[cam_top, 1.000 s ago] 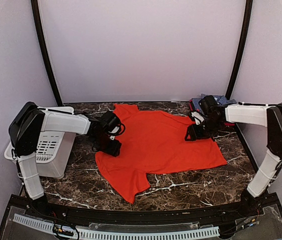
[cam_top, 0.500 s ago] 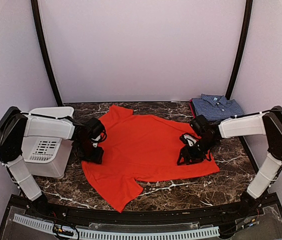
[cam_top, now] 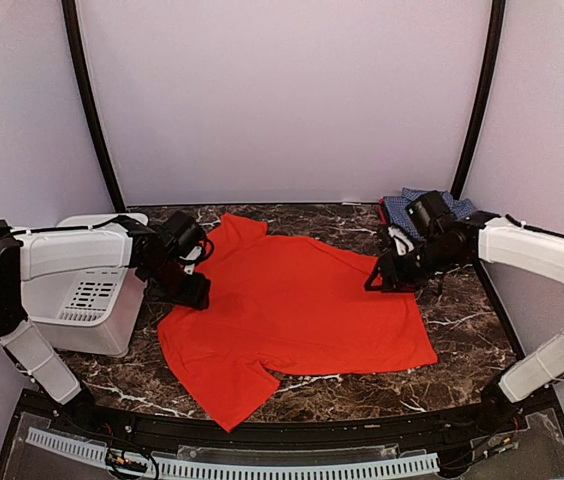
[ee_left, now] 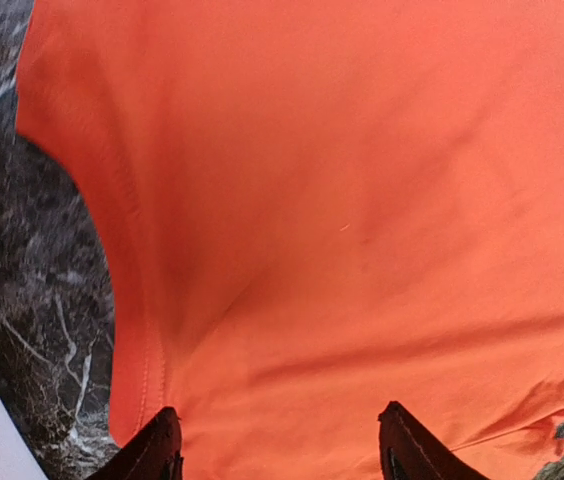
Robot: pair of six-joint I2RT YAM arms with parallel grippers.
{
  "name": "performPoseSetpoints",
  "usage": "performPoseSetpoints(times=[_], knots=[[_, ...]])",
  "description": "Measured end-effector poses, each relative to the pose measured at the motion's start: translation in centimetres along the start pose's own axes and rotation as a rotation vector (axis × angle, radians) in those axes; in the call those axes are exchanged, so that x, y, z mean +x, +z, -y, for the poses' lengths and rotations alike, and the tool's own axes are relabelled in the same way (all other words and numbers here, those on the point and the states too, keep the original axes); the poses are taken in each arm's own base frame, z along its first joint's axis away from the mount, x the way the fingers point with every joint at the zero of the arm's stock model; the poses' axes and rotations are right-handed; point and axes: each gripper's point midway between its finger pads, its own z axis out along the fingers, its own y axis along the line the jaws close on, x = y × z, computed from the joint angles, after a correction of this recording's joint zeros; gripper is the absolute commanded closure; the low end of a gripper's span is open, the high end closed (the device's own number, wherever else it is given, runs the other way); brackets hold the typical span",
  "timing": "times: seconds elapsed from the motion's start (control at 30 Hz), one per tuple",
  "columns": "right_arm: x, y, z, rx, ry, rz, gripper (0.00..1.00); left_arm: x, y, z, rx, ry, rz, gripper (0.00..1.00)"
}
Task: Fold and stack the mixed laundry pile
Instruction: Move the flattened T-shirt to the center of the board, then smooth out the flattened T-shirt at the center of the board.
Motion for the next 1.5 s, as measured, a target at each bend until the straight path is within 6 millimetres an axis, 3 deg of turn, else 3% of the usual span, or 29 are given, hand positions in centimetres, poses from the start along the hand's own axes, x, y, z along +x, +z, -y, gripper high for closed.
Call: performPoseSetpoints(times=[0.13, 0.2, 0.27, 0.47, 0.6, 0.67, 0.87, 1.03, 1.2, 1.3, 1.5], knots=[[-8.9, -3.7, 4.7, 0.129, 0.037, 0.216, 0.6, -3.3, -1.9, 2.4, 0.065, 0.041, 0.098, 0.34], [-11.8, -4.0, 7.8, 0.203, 0.06, 0.252, 0.6, -4.2, -2.3, 3.2, 0.085, 0.053, 0.128, 0.34], [-13.1, -3.3, 10.0, 0.258, 0.066, 0.248, 0.61, -4.6, -2.1, 3.5, 0.092, 0.058, 0.137, 0.34], [-13.3, 1.4, 15.2, 0.354, 0.084, 0.127, 0.63, -4.0, -0.7, 3.7, 0.092, 0.069, 0.107, 0.34], [-13.0, 2.8, 17.2, 0.397, 0.098, 0.089, 0.67, -3.4, -0.3, 3.6, 0.088, 0.078, 0.093, 0.34], [-13.9, 2.8, 17.9, 0.423, 0.095, 0.1, 0.69, -3.3, -0.2, 3.6, 0.087, 0.081, 0.09, 0.34], [-16.7, 3.3, 19.0, 0.453, 0.075, 0.135, 0.7, -3.1, 0.5, 3.5, 0.079, 0.089, 0.078, 0.34], [-16.4, 5.1, 20.0, 0.456, 0.081, 0.097, 0.69, -2.8, 1.1, 3.8, 0.084, 0.104, 0.06, 0.32], [-16.2, 5.7, 20.3, 0.454, 0.076, 0.083, 0.84, -2.1, 1.3, 6.3, 0.147, 0.18, 0.055, 0.33], [-16.2, 5.8, 20.3, 0.454, 0.068, 0.08, 1.0, -0.7, 2.0, 8.1, 0.176, 0.238, 0.02, 0.35], [-16.1, 5.8, 20.3, 0.453, 0.064, 0.077, 1.0, 4.4, 3.4, 8.2, 0.158, 0.278, -0.093, 0.36]])
